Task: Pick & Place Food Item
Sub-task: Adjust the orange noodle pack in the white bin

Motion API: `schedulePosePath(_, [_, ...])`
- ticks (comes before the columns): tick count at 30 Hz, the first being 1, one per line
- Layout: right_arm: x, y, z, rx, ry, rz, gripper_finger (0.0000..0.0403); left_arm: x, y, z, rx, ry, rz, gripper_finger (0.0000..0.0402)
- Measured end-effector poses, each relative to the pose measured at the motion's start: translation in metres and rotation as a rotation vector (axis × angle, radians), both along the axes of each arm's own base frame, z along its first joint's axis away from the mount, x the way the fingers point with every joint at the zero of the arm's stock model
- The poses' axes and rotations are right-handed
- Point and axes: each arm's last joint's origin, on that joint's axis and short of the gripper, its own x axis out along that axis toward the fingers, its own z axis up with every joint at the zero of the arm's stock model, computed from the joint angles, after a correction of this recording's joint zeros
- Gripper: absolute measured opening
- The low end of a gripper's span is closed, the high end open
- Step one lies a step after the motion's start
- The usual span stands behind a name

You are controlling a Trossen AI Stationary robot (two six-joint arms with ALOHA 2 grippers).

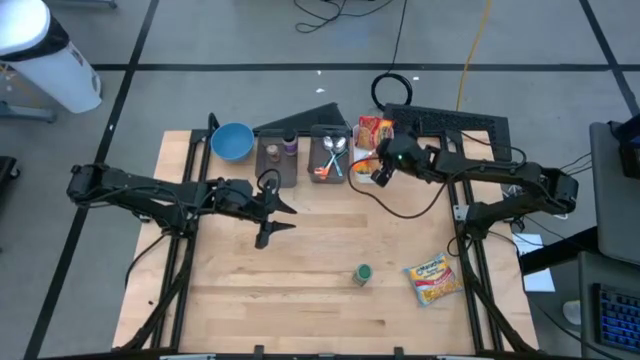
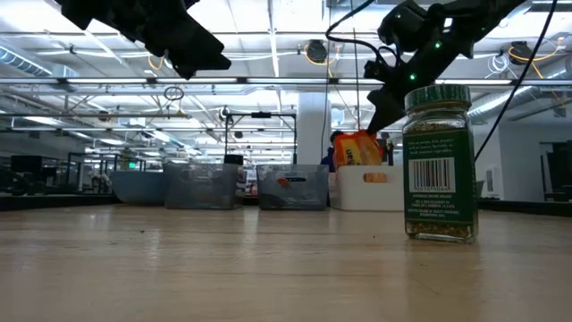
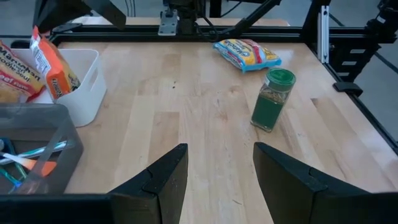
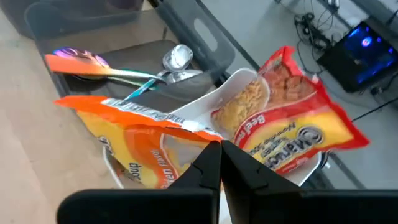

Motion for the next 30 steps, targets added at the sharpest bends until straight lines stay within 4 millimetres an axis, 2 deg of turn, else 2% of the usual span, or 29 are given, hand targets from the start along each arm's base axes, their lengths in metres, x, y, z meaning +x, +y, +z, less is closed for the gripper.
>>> schedulePosePath(14, [-0.005,0.004,-0.007,0.135,-0.012,-0.072,0.0,0.0,0.0,0.0,-0.001,0.004,-0.001,0.0191])
schedulePosePath(30, [-0.001,0.03,-0.023,0.167,0.012,-0.036,0.0,0.0,0.0,-0.001,-0.002,0.005,0.0,0.0191])
